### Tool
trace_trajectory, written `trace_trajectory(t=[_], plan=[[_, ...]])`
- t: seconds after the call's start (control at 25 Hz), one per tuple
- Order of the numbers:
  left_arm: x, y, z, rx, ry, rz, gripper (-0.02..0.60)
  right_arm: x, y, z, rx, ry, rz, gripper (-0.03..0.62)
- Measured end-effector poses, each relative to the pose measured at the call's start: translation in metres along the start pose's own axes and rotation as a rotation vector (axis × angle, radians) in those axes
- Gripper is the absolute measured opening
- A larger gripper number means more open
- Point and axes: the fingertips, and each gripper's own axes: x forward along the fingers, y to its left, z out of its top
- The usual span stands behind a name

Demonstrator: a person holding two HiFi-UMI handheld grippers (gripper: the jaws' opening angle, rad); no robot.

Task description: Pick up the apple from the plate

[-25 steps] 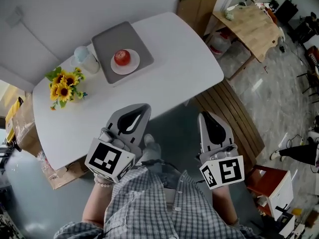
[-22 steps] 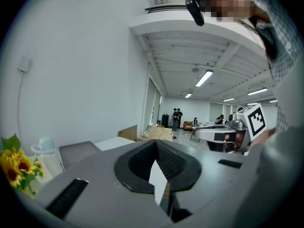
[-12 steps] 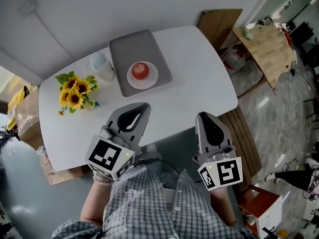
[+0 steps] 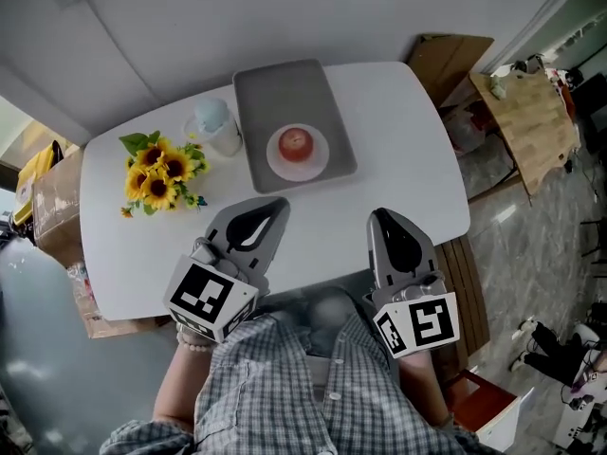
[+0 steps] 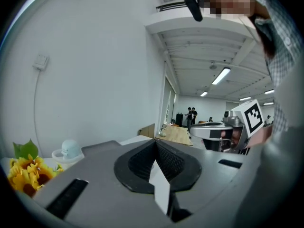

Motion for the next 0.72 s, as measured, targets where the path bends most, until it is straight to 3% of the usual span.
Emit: trace_trajectory(t=[0.24,0.72], plan=[[0.002,0.024,-0.005,-0.009,0.018,0.06,0.009,0.026,0.004,-0.004,-0.029,0.043,0.073,0.032],[0.027,0.079,-0.032,-0.153,0.082,0.25,0.009,0.093,-0.03,-0.032,0.008,0.163,0.172,0.032]])
